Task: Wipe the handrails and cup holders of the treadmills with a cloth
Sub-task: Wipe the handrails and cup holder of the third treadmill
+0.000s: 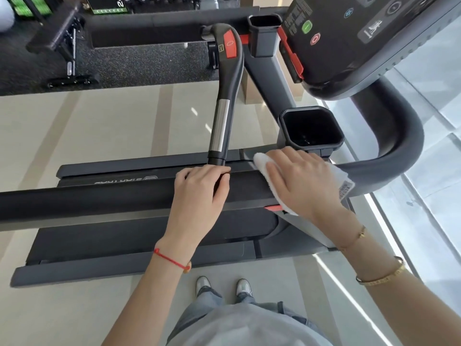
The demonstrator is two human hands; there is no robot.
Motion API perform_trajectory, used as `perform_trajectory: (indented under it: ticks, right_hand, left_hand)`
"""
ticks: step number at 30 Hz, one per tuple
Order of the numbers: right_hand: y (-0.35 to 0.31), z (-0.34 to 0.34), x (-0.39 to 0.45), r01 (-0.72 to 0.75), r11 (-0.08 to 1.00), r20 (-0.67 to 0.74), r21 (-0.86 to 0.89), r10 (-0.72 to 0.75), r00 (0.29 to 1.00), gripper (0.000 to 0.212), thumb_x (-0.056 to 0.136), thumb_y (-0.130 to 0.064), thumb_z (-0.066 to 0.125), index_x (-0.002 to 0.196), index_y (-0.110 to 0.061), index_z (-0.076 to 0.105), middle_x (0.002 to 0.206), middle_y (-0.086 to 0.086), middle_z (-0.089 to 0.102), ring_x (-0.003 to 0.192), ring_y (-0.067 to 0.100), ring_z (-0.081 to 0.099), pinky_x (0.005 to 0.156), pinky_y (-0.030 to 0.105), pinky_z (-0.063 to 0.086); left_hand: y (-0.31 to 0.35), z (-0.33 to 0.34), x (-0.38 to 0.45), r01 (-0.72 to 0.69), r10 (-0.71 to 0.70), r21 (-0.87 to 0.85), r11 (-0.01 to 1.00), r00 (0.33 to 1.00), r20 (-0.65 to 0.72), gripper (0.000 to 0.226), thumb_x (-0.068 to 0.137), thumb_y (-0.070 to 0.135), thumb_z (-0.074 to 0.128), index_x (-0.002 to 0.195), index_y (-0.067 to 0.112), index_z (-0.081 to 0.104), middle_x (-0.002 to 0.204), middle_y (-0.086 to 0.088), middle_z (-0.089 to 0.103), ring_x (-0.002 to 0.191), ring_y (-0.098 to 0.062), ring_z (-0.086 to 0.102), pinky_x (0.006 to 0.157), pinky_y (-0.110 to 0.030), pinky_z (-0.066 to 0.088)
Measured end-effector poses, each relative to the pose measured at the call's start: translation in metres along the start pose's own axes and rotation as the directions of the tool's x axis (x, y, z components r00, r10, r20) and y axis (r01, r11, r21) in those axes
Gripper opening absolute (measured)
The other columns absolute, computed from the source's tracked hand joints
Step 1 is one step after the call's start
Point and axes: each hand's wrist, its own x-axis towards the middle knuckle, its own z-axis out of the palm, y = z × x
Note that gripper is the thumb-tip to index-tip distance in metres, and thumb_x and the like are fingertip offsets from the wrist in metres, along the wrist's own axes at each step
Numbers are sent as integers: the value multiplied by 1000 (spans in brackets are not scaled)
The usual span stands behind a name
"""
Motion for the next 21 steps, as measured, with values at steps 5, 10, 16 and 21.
perform_trajectory:
  ticks: [5,10,16,21]
  right_hand:
    - [-12,5,-4,172,981,-55,87,-167,984,42,104,-40,26,124,-19,57,103,-3,61,86,23,57,80,34,43]
    - [30,-4,-4,-35,999,74,-19,36,997,56,98,-44,0,118,-32,51,94,-11,52,81,14,43,79,28,37]
    - [4,1,-4,60,998,-40,13,-59,997,40,103,-37,25,113,-18,59,95,-1,60,84,26,55,79,37,41]
    - [16,1,-7,184,981,-54,57,-181,982,43,104,-40,27,124,-17,57,102,-2,61,87,23,56,79,35,43]
  left_hand:
    - [0,1,0,4,-4,5,1000,1000,-6,24,100,24,50,115,20,68,111,9,70,102,-10,62,103,-32,34]
    - [0,3,-1,3,-3,4,1000,999,-35,23,99,24,51,113,20,69,109,10,70,101,-9,63,102,-31,35]
    - [1,4,1,13,-13,-6,1000,999,-46,22,98,25,52,111,23,69,105,12,70,96,-8,61,97,-24,28]
    - [0,6,0,4,-4,1,1000,998,-66,20,98,24,53,110,24,69,103,13,70,93,-8,61,95,-24,28]
